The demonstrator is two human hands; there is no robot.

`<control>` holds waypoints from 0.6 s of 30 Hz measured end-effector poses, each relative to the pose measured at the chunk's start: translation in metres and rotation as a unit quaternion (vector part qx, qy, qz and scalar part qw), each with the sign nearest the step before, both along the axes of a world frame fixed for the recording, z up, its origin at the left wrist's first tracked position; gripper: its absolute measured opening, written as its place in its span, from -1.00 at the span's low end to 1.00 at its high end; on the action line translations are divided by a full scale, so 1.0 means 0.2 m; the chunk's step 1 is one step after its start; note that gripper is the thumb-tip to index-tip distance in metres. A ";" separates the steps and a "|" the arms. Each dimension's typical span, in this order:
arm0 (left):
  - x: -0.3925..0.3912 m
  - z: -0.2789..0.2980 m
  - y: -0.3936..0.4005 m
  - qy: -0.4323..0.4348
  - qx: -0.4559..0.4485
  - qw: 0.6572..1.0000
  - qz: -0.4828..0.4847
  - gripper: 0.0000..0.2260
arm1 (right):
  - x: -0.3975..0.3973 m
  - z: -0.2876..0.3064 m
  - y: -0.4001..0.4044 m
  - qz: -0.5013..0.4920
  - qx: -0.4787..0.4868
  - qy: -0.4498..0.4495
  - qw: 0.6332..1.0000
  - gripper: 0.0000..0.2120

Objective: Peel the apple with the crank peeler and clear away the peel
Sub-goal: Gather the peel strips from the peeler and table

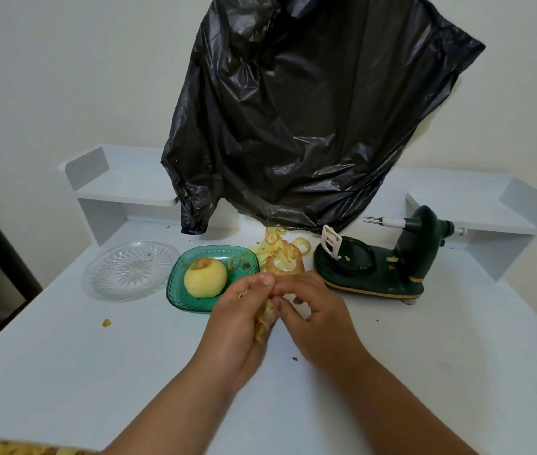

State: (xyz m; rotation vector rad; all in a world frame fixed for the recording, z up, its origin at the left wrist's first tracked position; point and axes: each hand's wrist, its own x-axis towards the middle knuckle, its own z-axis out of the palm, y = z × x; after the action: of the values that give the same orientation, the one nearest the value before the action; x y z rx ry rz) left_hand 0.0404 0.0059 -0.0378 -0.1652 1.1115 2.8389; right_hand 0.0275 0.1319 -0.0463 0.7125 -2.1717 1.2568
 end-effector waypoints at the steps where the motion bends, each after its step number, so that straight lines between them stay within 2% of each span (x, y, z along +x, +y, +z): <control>1: 0.00 0.00 0.00 0.004 -0.011 1.000 0.003 -0.87 | 0.00 0.01 0.00 -0.004 -0.027 -0.010 1.000 -0.83; 3: 0.00 -0.01 -0.02 -0.004 -0.072 0.997 0.022 -0.87 | 0.00 0.02 0.02 -0.013 -0.114 -0.076 0.990 -0.85; 5: 0.01 -0.01 -0.04 -0.011 -0.174 0.984 0.048 -0.87 | -0.02 0.02 0.04 -0.025 -0.169 -0.140 0.975 -0.78; 7: 0.01 0.00 -0.06 -0.010 -0.260 0.963 0.075 -0.88 | -0.03 0.01 0.05 -0.042 -0.123 -0.127 0.983 -0.71; 10: 0.00 0.00 -0.09 -0.005 -0.295 0.951 0.094 -0.89 | -0.05 -0.02 0.01 -0.041 0.002 -0.081 0.996 -0.61; 12: -0.01 0.01 -0.09 -0.005 -0.257 0.963 0.084 -0.89 | -0.07 -0.03 -0.02 -0.014 0.079 -0.048 0.996 -0.55; 15: 0.00 0.01 -0.07 0.005 -0.100 0.995 0.026 -0.85 | -0.11 -0.04 -0.04 0.011 0.182 -0.028 0.983 -0.53; 18: -0.01 0.01 -0.08 0.001 0.005 1.000 0.008 -0.80 | -0.15 -0.01 -0.04 -0.020 0.224 -0.034 0.974 -0.75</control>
State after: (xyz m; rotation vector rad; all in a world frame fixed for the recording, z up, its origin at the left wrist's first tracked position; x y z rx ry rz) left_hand 0.0378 -0.0098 -0.0367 -0.1713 1.1003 2.8597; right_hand -0.0030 0.1247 -0.0489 0.8022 -2.5445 0.7825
